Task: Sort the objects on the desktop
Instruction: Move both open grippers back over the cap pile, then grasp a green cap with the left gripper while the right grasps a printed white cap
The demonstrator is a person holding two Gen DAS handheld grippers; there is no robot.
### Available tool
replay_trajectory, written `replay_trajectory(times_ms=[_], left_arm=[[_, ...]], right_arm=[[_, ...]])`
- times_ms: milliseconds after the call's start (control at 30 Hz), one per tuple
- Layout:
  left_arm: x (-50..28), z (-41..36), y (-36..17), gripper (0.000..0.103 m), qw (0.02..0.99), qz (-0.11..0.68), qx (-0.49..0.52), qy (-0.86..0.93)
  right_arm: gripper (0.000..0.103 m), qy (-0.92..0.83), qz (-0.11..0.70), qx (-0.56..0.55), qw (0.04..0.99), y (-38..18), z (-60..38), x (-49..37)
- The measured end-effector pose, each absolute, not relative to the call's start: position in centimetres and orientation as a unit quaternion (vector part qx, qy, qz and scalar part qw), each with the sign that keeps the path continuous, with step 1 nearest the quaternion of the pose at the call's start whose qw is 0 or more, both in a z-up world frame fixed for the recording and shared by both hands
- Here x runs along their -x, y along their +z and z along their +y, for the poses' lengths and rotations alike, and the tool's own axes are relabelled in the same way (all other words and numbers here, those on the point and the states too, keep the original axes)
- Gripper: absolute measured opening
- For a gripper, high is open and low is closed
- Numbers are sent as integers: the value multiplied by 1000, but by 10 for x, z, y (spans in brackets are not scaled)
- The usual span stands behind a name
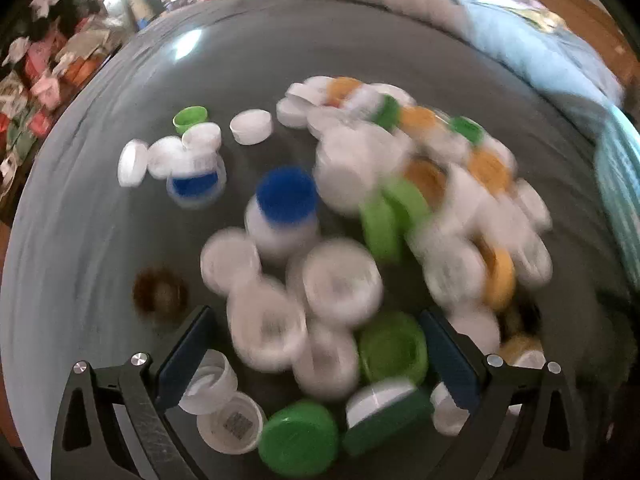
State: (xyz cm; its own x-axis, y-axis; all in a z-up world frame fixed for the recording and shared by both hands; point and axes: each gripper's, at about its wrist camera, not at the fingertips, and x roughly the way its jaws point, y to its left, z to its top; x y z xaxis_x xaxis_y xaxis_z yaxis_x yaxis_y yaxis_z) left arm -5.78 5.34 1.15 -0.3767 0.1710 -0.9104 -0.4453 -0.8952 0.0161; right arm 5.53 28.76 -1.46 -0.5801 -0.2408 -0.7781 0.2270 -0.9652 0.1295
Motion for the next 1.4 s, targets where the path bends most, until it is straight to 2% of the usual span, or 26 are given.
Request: replay_trajectory(times_ms=[200, 400, 433, 533, 667, 800, 867, 1000, 1067, 1133, 1267, 1400], left_arm=[[13, -13, 17, 102, 163, 83, 510, 840], [-24, -74, 29, 102, 106, -3, 454, 884], [-28, -77, 30, 100, 105, -10, 448, 888], [-24, -72, 24, 79, 117, -5, 454, 883], [-9, -58, 21, 79, 133, 22, 458, 879], [11, -62, 27, 78, 136, -28, 465, 874], [18, -51, 25, 78, 134, -8, 476, 869], [30, -55, 15, 81, 69, 0, 480, 874], [30, -71, 19, 82, 28, -27, 470, 882], [29, -82, 18, 82, 41, -55, 472, 879], [30, -89, 21, 82, 65, -62, 473, 876], [35, -84, 17, 81, 77, -45, 476, 875]], right_arm=[[94, -889, -8, -439, 132, -14, 288, -57], [94, -889, -8, -439, 131, -14, 288, -58], [94, -889, -7, -439, 131, -14, 288, -58], [94, -889, -7, -439, 131, -13, 288, -58], [94, -889, -6, -439, 131, -12, 288, -58], [94, -889, -6, -439, 131, -12, 288, -58], [94, -889, -6, -439, 131, -12, 288, -58], [95, -889, -7, -439, 131, -12, 288, -58], [95, -889, -6, -439, 131, -12, 288, -58], [95, -889, -7, -439, 131, -12, 288, -58], [95, -889, -6, -439, 130, -13, 288, -58], [95, -889, -6, -439, 130, -12, 288, -58]])
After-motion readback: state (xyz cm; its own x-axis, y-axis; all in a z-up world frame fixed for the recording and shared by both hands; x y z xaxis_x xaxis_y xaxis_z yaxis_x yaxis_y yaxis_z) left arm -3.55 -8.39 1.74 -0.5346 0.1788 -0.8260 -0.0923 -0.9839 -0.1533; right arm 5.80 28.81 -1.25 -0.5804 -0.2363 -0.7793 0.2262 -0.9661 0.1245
